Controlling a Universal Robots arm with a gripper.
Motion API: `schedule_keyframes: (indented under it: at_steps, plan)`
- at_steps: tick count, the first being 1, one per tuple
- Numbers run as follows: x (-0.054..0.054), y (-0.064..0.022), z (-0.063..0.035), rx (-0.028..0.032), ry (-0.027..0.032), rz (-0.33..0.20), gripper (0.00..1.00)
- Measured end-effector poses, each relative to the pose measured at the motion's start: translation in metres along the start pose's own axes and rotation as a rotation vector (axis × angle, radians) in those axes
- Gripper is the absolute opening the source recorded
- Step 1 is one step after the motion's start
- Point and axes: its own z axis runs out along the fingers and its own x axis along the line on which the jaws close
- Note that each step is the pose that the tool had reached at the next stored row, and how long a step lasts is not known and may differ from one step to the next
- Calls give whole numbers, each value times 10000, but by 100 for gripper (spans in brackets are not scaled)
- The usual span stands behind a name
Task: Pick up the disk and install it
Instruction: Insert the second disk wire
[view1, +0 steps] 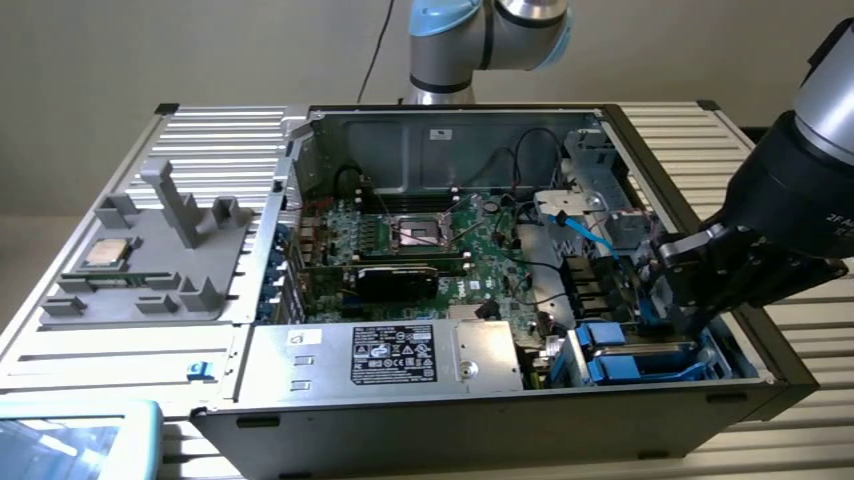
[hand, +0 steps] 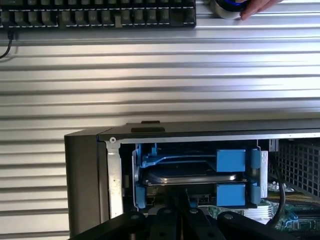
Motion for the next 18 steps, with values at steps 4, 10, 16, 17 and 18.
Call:
schedule_keyframes:
  at_steps: [4, 10, 16, 17, 18]
  plan:
    - [49, -5, 13, 28, -2, -9, 11]
    - [29, -30, 17, 130, -6, -12, 11]
    - [-9, -46, 29, 226, -9, -17, 11]
    - [-18, -48, 30, 233, -9, -17, 11]
    - [-39, -47, 30, 239, -9, -18, 11]
